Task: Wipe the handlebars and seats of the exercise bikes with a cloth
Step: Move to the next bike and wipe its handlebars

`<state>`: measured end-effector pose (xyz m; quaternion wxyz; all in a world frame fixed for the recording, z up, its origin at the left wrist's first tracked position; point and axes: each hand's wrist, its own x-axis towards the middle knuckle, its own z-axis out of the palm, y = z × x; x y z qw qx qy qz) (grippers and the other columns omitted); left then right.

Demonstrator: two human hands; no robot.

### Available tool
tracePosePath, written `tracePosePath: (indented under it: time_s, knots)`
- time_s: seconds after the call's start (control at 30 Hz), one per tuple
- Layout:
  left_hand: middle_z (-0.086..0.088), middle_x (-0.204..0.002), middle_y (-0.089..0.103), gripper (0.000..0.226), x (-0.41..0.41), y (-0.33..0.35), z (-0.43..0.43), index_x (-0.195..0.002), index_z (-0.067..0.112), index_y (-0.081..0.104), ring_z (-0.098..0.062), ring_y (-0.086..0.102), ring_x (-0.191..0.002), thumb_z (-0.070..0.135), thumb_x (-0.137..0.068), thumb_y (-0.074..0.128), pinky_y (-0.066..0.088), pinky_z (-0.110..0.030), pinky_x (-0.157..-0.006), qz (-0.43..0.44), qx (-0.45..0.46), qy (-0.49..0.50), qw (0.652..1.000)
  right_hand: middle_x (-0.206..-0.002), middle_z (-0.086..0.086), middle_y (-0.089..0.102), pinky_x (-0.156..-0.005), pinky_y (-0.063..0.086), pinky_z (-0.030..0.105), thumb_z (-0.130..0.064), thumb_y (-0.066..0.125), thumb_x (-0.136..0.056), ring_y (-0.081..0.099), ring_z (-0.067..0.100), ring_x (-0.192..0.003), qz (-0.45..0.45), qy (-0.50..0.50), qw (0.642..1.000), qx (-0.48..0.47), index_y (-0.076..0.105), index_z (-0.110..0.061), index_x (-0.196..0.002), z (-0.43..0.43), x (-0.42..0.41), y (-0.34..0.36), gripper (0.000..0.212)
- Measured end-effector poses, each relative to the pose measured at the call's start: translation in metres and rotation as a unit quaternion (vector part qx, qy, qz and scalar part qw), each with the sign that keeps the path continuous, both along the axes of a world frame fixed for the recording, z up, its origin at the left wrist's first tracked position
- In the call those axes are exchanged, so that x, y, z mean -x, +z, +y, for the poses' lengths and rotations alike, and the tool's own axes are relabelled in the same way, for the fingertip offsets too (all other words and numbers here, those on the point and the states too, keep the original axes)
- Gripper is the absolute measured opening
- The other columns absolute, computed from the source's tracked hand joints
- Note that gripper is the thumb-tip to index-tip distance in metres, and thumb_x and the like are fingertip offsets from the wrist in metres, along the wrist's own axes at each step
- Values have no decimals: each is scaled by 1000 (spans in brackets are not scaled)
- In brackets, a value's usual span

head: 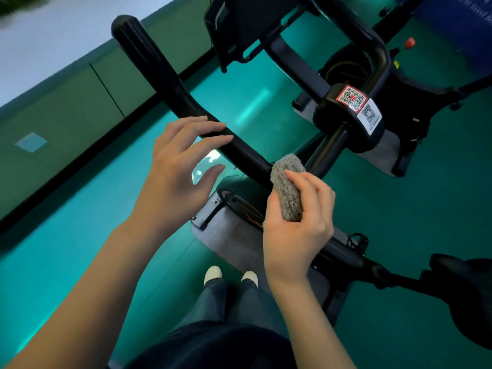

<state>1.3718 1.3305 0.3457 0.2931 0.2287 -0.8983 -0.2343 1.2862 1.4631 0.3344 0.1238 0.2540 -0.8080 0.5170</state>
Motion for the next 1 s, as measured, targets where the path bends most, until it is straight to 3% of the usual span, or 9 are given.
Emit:
tracePosePath:
  time_s: [0.3,0.57,0.67,0.8,0.9,1.0]
  knots:
    - [-4,-119,60,33,4,1,3,-114,6,64,-26,47,-117,4,-82,69,32,-30,-105,23,-17,19,999,-100,4,69,-91,40,11,11,71,-71,53,22,-93,55,188,976,-99,72,-2,-97,7,26,15,28]
    - [-6,-119,61,31,12,3,16,-112,4,65,-26,48,-119,5,-82,69,33,-31,-105,23,-33,69,997,-99,-5,69,-89,44,16,8,73,-72,58,20,-95,43,318,941,-107,73,-9,-97,4,69,30,30]
    - [-7,-120,60,32,18,3,23,-115,4,63,-25,48,-119,9,-83,67,34,-32,-105,28,-26,115,993,-94,-8,68,-84,43,13,4,74,-73,59,12,-93,9,400,906,-140,72,-13,-96,-3,86,32,28]
    - [-7,-129,52,48,31,-4,50,-128,6,53,-21,46,-120,11,-83,68,33,-29,-106,52,-59,254,964,-90,-14,66,-82,44,12,1,75,-73,63,7,-91,-63,505,849,-142,72,-22,-94,-14,124,43,31]
    - [0,-127,48,55,50,-13,83,-135,14,45,-12,47,-116,14,-85,67,42,-31,-99,105,-159,368,910,-92,-12,66,-81,47,18,-4,73,-76,63,6,-92,-42,588,794,-149,72,-23,-96,-45,138,57,28]
    - [7,-120,53,55,74,-23,117,-132,24,44,-1,53,-104,23,-82,68,46,-16,-83,171,-263,440,842,-86,-19,58,-78,48,27,-3,71,-77,60,13,-87,36,684,708,-169,72,-17,-98,-81,131,66,25]
